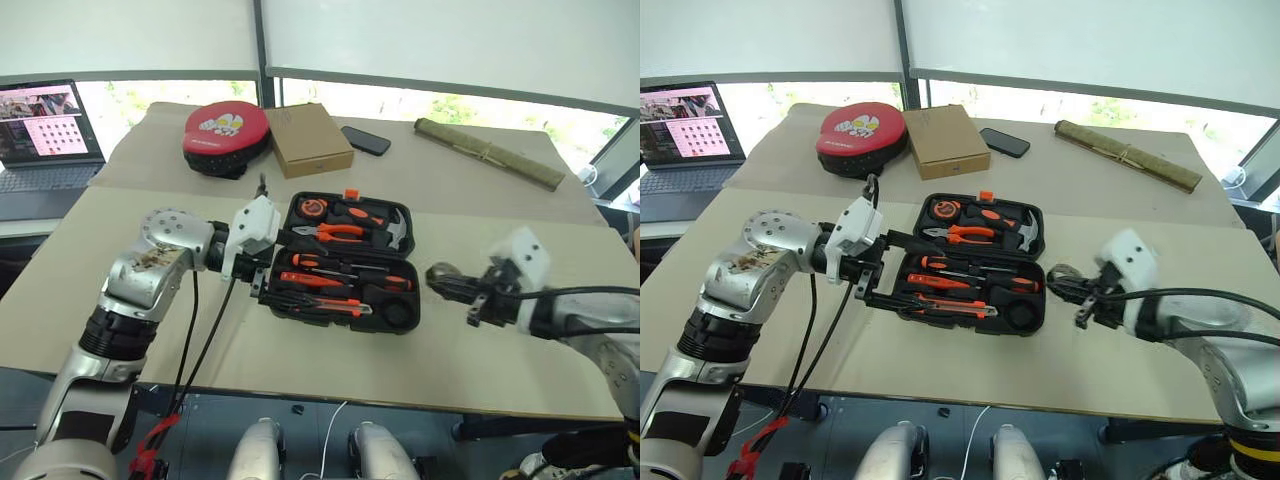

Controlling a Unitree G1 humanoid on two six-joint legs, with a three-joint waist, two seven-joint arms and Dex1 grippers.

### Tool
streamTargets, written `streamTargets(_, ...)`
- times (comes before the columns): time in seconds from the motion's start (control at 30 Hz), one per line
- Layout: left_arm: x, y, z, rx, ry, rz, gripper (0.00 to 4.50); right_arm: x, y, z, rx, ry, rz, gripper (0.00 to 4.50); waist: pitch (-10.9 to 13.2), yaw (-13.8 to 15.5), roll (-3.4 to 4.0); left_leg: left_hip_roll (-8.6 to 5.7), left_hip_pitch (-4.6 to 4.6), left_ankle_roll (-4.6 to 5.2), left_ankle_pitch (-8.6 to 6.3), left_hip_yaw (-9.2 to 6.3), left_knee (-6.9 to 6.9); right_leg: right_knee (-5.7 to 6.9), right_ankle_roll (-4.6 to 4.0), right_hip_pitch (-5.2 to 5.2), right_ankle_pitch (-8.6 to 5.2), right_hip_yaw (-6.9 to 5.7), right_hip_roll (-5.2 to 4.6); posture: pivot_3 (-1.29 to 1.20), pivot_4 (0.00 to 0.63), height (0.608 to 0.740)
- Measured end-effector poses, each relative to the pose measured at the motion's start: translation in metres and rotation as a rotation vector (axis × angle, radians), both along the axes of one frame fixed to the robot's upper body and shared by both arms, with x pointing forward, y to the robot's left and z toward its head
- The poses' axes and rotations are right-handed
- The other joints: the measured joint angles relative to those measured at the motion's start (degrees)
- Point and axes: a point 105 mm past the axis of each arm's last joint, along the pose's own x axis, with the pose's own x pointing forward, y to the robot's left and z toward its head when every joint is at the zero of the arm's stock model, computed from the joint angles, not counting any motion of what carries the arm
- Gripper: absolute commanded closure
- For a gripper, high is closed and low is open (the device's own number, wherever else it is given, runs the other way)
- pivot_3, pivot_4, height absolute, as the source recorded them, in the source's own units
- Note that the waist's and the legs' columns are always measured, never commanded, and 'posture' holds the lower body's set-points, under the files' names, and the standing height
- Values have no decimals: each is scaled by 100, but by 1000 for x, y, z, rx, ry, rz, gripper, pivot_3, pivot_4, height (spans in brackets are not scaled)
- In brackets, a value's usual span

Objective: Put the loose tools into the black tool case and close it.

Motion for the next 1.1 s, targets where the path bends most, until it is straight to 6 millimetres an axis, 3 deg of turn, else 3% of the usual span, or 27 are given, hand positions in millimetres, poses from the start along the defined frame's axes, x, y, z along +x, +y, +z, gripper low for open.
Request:
streamTargets(0.13,0,0,-2,9,-2,1,0,-3,18,-18,-60,51,63,4425,0,32,0,-5,-2,0,0,6,2,0,3,-1,0,1,-7,0,150,740)
streamTargets(0.3,-1,-2,-2,12,-3,-3,0,1,20,-35,-136,73,57,4425,0,30,0,-4,-2,0,0,5,2,0,2,-3,0,1,-5,0,150,740)
streamTargets(0.43,-2,-3,-1,13,-10,-6,0,5,17,-43,-187,63,46,3105,0,42,0,-4,-2,0,0,6,2,0,3,-3,0,1,-5,0,150,740)
streamTargets(0.6,-2,-4,0,13,-15,-6,0,8,14,-37,-194,37,29,1397,0,44,0,-3,-2,0,0,5,1,0,2,-3,0,0,-4,0,150,740)
streamTargets(0.73,-2,-4,0,12,-17,0,0,-3,23,-29,-152,57,79,70,0,42,0,-2,-2,0,0,3,1,1,2,-4,0,0,-3,0,150,740)
streamTargets(0.83,7,0,-4,15,-12,58,0,-4,18,-11,-85,56,53,14,0,46,0,-2,-1,0,0,2,1,1,2,-2,0,0,-4,0,150,740)
streamTargets(0.9,28,13,-13,13,17,192,0,4,2,7,-29,28,-21,553,0,55,0,-3,1,0,0,2,1,1,2,0,1,0,-4,0,150,740)
streamTargets(1.0,59,46,-32,29,63,414,756,18,-28,15,21,24,-158,1493,0,58,-2,-3,0,0,0,5,1,0,2,-3,1,-1,-4,0,150,740)
streamTargets(1.1,73,69,-47,83,40,527,1995,26,-46,3,23,57,-230,2535,0,55,-2,-4,-1,0,0,9,-4,0,2,-7,1,-1,-5,0,150,740)
